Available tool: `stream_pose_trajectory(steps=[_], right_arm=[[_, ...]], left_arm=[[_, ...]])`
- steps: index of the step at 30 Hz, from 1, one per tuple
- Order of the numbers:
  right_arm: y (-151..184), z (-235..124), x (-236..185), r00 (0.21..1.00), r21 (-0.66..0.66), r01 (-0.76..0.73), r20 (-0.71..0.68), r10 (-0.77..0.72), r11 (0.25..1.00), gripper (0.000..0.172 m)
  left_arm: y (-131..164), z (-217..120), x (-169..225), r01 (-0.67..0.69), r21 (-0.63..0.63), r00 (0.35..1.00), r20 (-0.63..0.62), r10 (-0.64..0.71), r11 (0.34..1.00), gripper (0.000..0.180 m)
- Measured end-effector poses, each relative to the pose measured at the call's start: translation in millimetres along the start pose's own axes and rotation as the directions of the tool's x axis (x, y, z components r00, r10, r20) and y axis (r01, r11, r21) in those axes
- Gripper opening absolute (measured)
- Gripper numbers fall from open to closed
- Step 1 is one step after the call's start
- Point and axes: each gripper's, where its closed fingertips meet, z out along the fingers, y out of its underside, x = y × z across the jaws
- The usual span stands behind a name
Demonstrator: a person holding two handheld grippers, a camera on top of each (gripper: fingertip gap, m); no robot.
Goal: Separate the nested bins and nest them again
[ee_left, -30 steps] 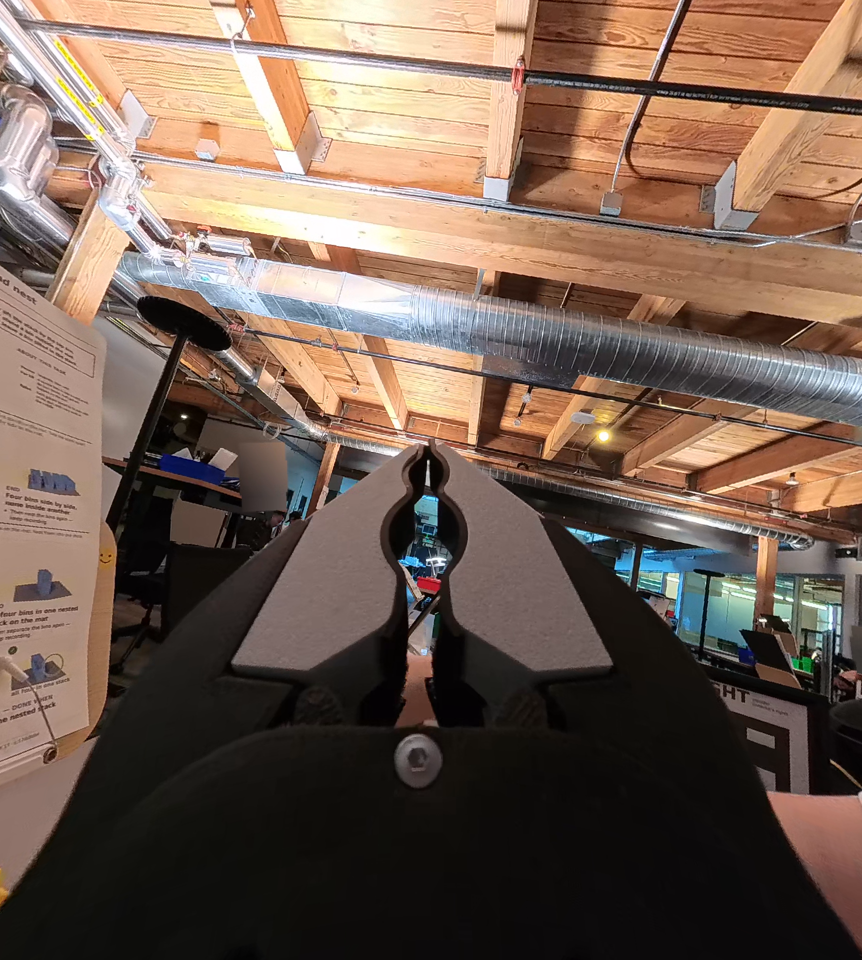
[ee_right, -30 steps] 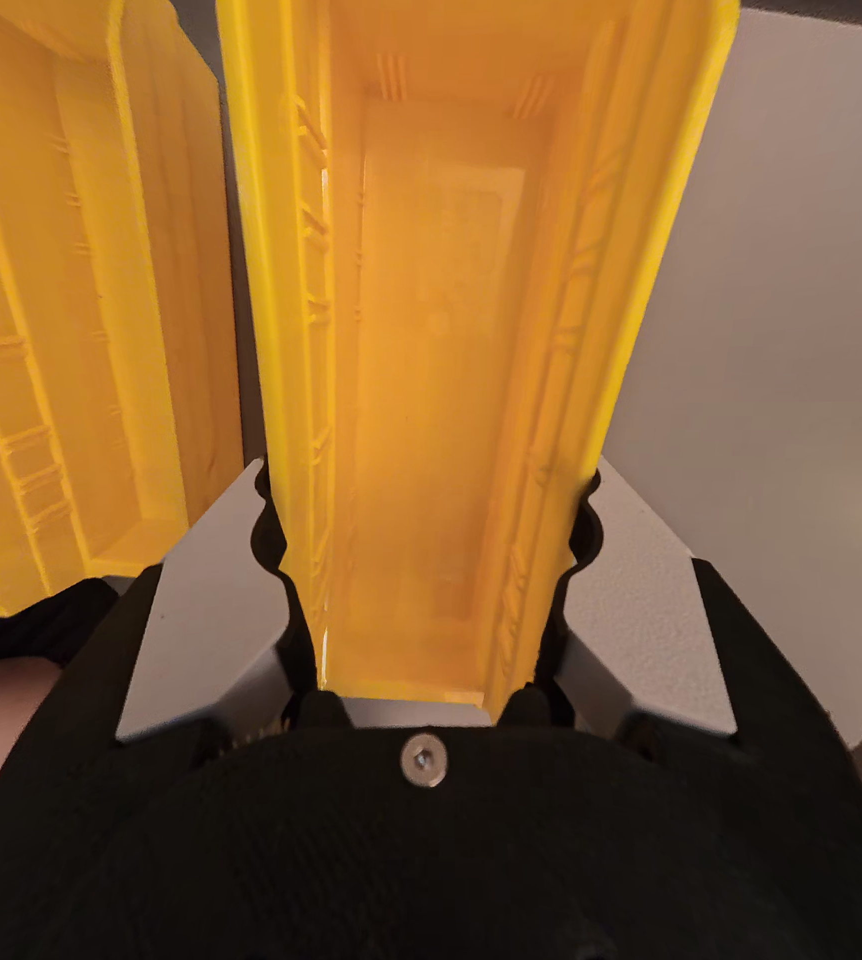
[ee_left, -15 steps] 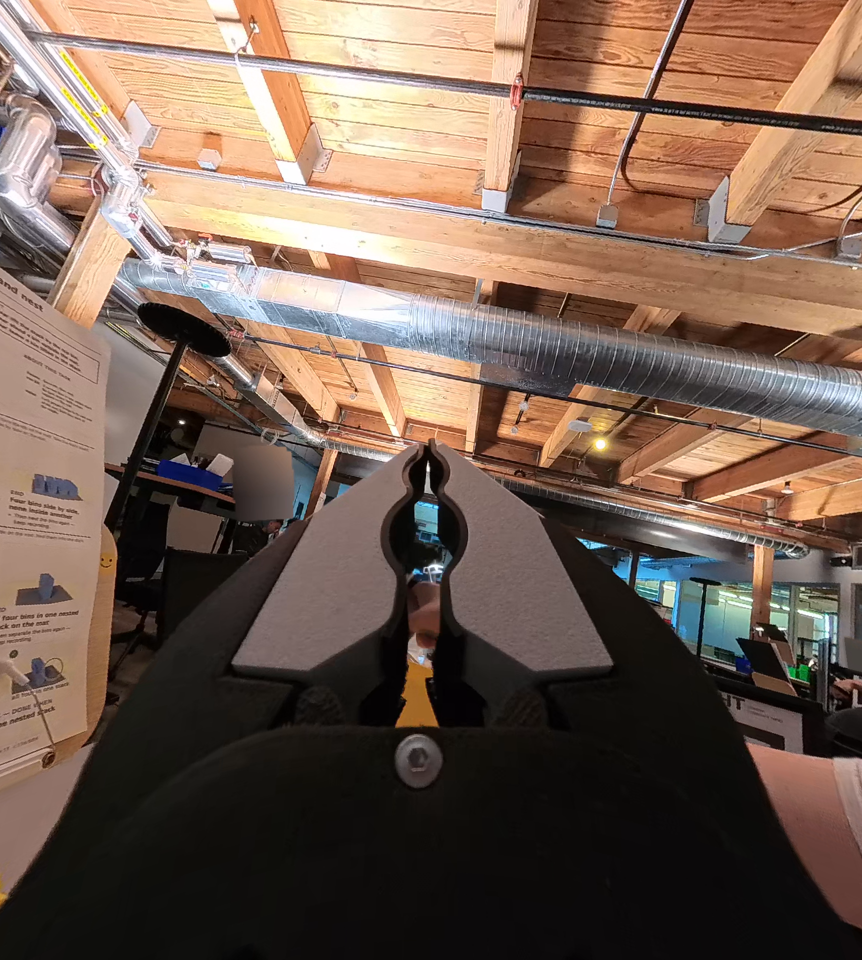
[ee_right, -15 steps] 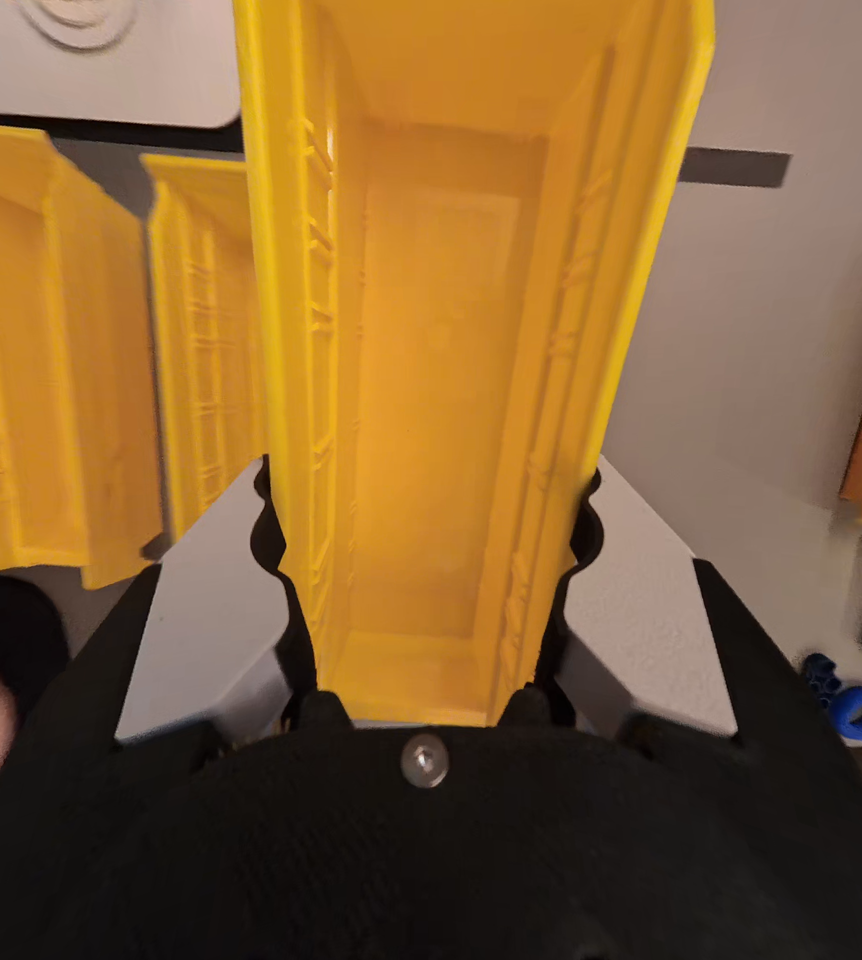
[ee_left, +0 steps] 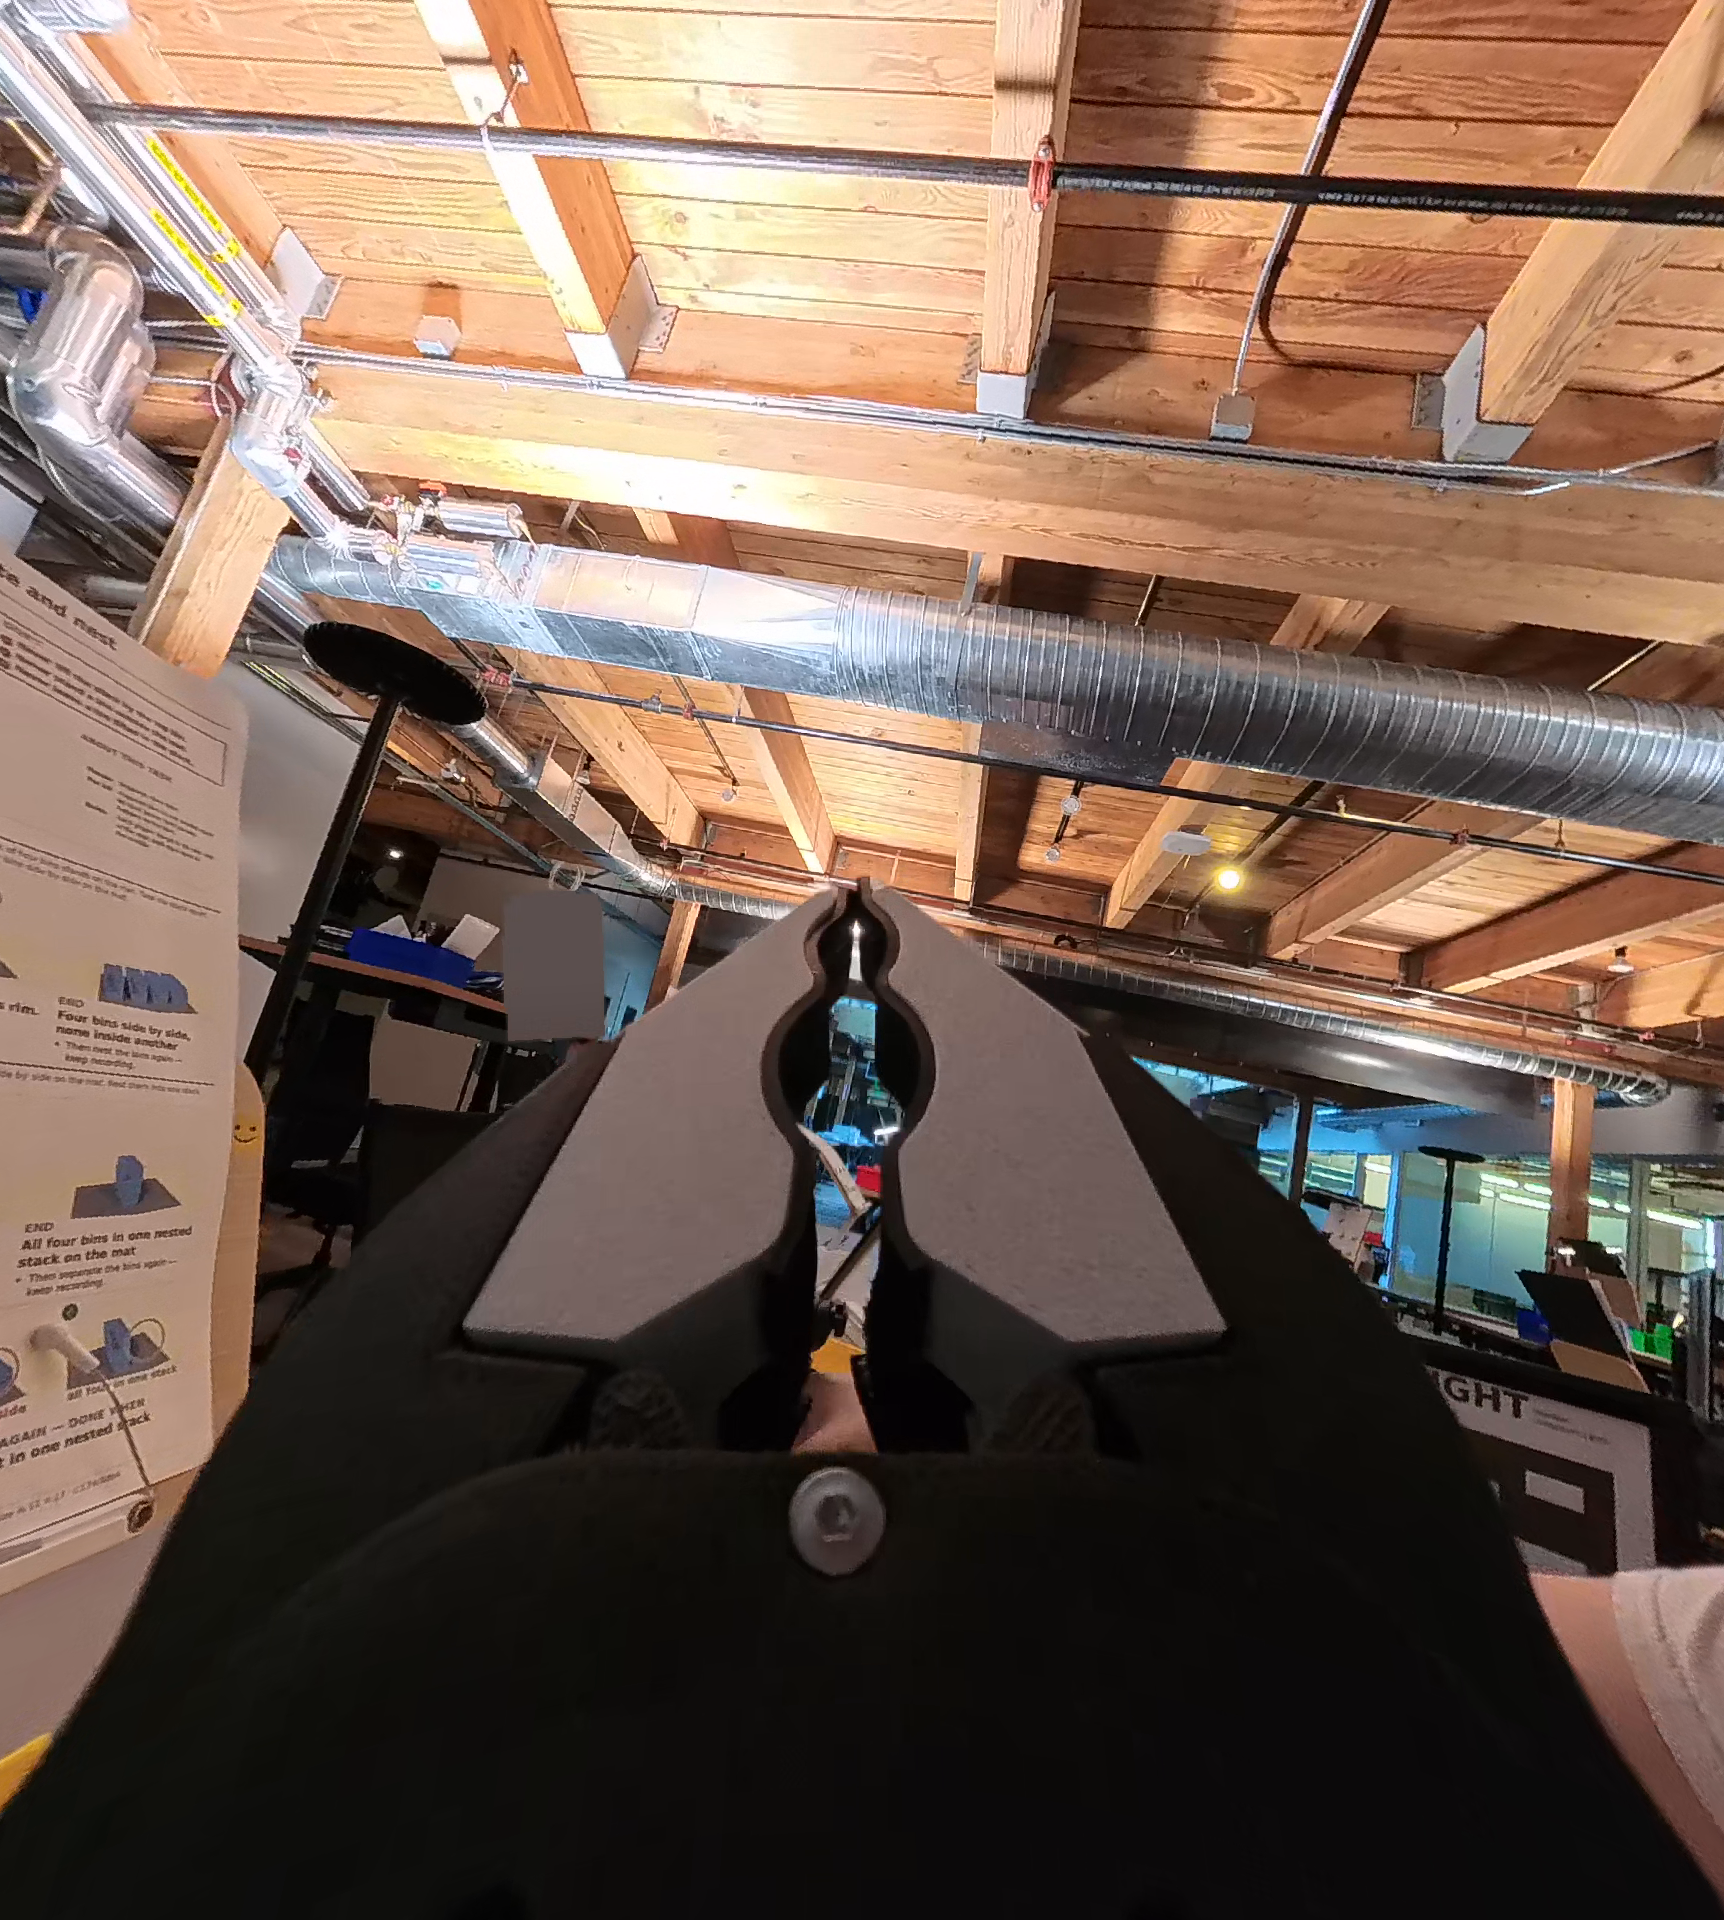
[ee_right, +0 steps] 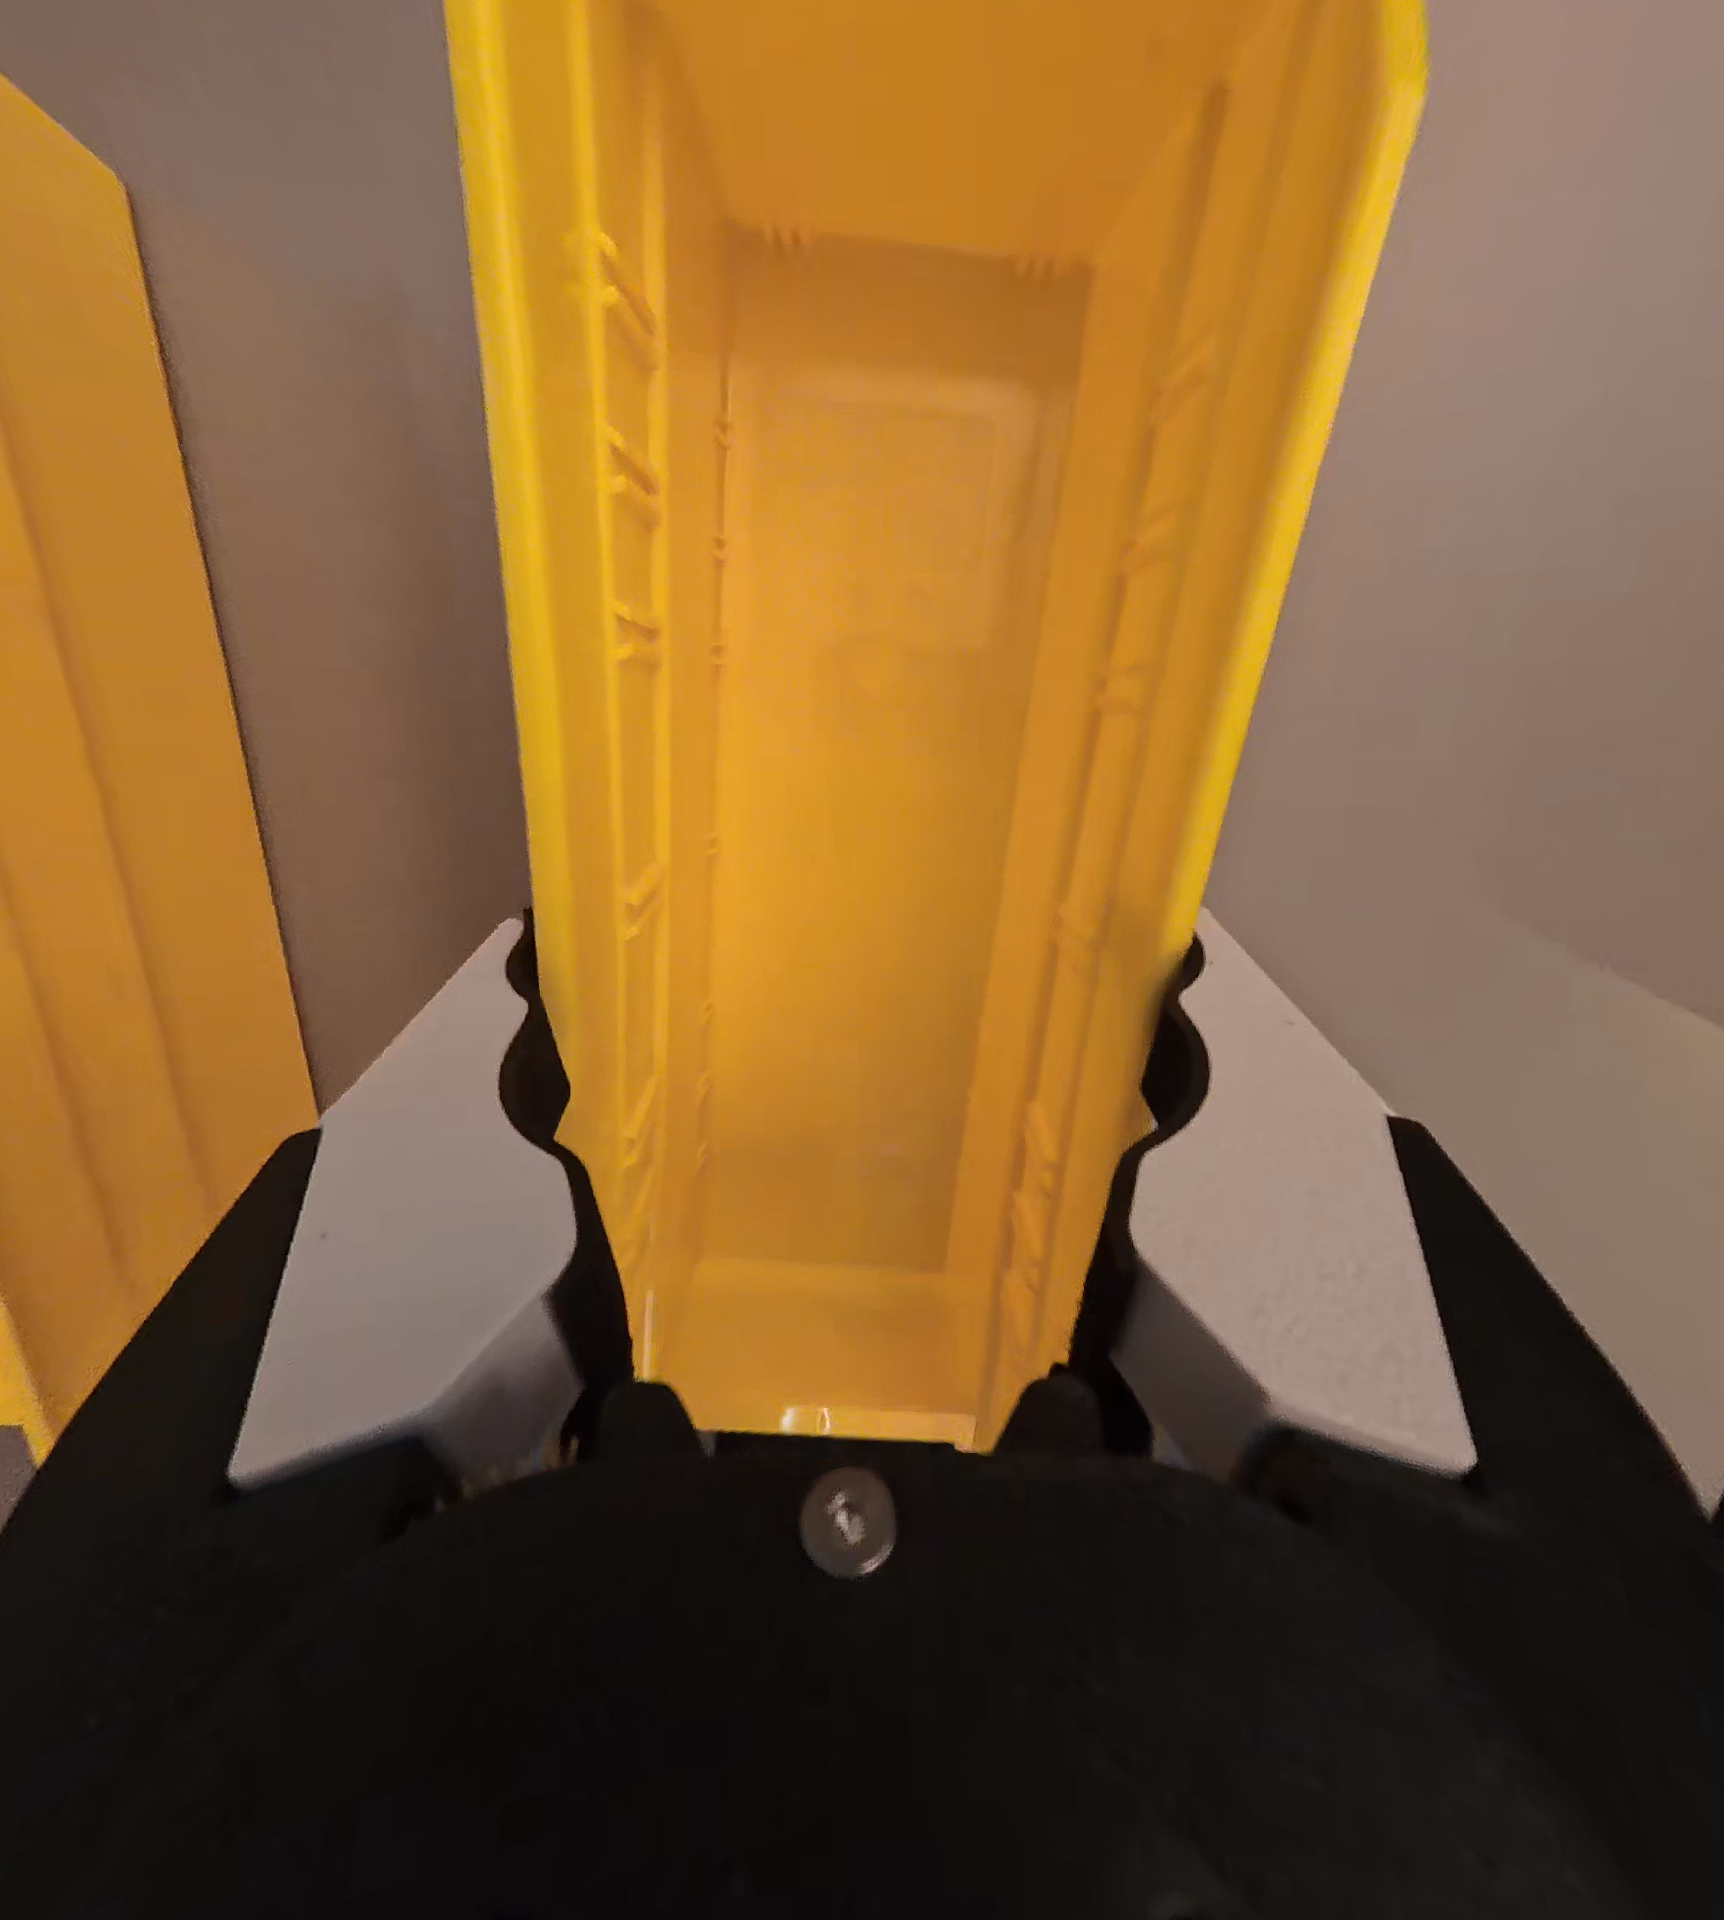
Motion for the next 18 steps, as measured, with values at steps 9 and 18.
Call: stream_pose_trajectory(steps=[9,18], right_arm=[[2,-4,-9,0.999,0.0,0.035,0.024,-0.035,0.999,0.132],[-86,-215,-39,0.964,0.849,0.124,0.02,-0.266,0.513,0.129]], left_arm=[[15,10,-1,-0.01,-0.044,1.0,0.026,0.012,0.999,0.0],[49,36,17,-0.071,-0.144,0.997,-0.005,0.071,0.987,0.0]])
